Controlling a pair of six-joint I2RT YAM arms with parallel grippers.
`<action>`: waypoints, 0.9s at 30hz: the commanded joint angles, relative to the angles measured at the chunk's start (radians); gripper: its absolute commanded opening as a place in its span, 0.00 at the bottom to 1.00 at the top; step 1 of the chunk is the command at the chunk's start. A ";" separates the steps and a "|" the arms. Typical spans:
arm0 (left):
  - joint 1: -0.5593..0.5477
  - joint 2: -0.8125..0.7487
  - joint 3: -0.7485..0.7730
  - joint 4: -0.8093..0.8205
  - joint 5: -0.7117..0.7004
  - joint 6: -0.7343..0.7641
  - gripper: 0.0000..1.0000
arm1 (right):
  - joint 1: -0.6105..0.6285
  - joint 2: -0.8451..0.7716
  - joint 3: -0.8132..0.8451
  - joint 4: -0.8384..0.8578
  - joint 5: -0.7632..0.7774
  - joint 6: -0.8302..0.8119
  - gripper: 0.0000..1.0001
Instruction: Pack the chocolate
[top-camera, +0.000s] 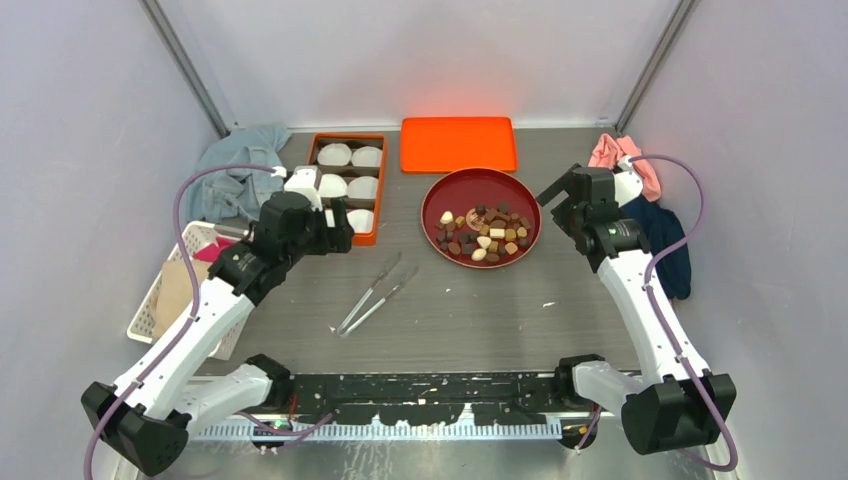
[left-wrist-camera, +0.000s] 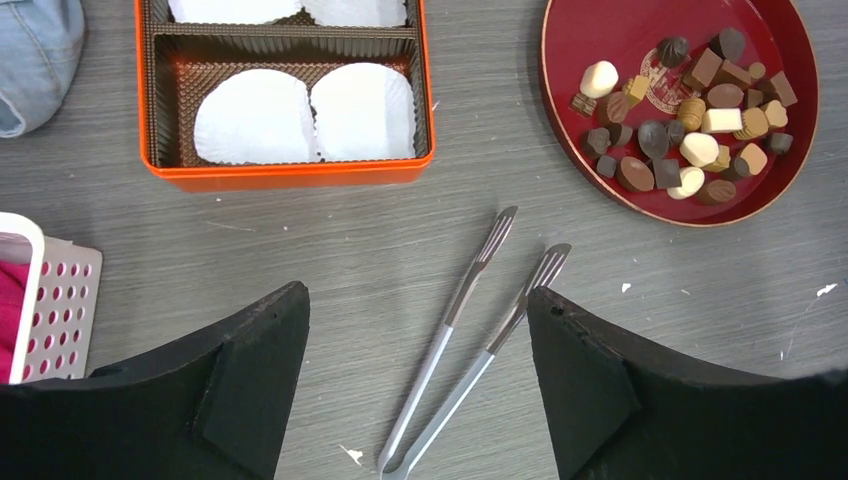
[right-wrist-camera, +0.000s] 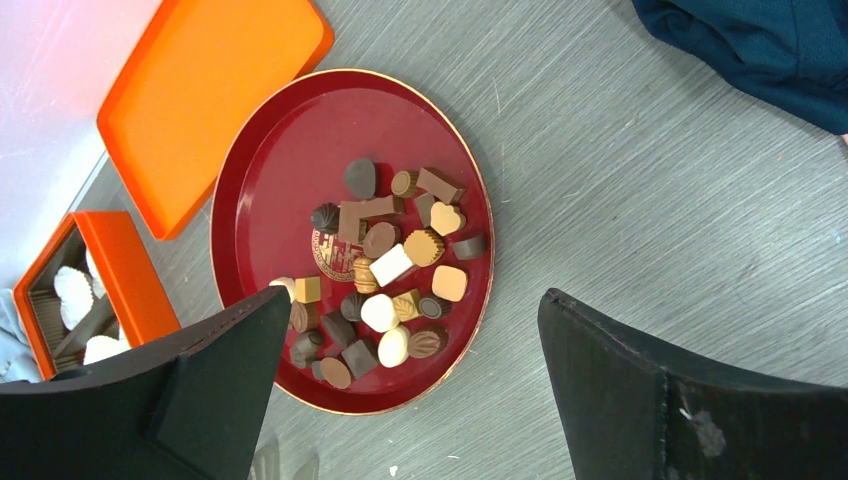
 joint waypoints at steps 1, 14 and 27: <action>0.002 -0.032 0.014 0.041 -0.047 -0.004 0.82 | 0.000 -0.032 -0.002 0.028 0.012 0.014 1.00; -0.202 0.182 0.186 -0.144 -0.101 0.225 1.00 | 0.000 -0.043 -0.008 0.016 0.014 0.024 1.00; -0.259 0.357 0.003 -0.188 0.013 0.073 0.98 | 0.000 -0.076 -0.021 -0.016 0.034 0.008 1.00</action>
